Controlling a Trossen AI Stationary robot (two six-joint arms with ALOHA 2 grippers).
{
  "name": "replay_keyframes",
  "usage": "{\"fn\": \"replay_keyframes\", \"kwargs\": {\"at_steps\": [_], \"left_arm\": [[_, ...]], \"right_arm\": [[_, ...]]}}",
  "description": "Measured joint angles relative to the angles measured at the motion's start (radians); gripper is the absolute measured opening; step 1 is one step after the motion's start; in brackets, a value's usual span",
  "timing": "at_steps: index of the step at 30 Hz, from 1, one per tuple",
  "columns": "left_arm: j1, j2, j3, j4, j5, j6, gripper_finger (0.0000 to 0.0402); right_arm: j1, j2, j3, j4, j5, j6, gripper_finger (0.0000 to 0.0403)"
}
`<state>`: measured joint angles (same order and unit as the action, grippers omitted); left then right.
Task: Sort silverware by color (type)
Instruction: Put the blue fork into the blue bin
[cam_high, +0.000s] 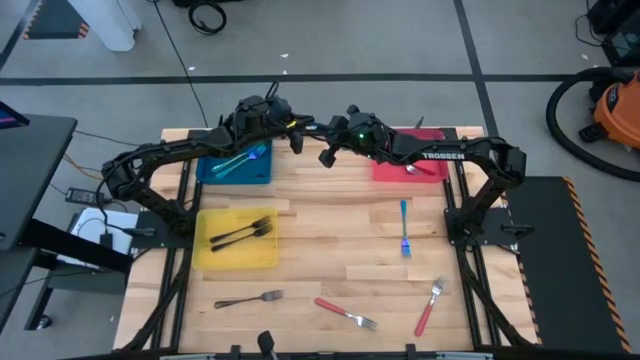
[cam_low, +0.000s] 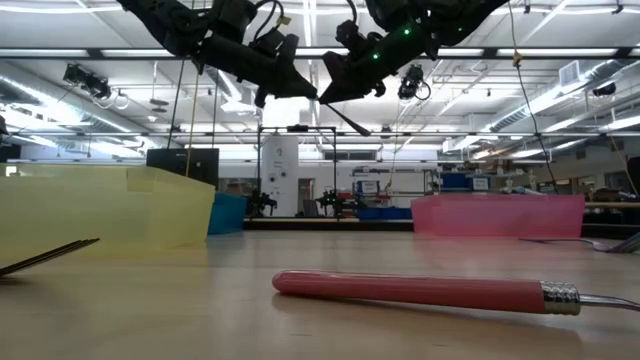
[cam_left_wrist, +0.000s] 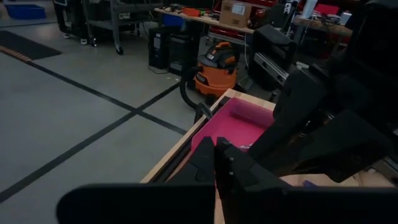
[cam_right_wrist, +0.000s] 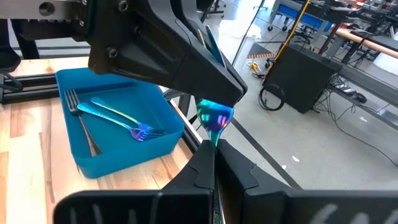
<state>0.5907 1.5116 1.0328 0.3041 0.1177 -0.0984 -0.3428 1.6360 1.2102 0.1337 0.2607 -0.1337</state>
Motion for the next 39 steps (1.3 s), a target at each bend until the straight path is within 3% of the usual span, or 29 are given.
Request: {"fn": "replay_keyframes", "kwargs": {"at_steps": [16,26,32,39], "left_arm": [[0.007,-0.006,-0.002,-0.027,-0.01,0.083,0.0001],[0.088,-0.13,0.046,-0.465,-0.064,0.274,0.0],[0.107,-0.211,0.12,-0.68,-0.165,0.364,0.0],[0.116,-0.239,0.194,-1.04,-0.341,0.458,0.0]], "right_arm": [[0.0,-0.003,0.0,0.0,0.013,-0.001,0.0086],[0.0,-0.111,0.0,-0.111,0.086,-0.046,0.009],[-0.005,-0.171,0.0,-0.206,0.086,-0.053,0.0091],[-0.029,-0.212,0.0,-0.293,0.087,-0.053,0.0091]]}}
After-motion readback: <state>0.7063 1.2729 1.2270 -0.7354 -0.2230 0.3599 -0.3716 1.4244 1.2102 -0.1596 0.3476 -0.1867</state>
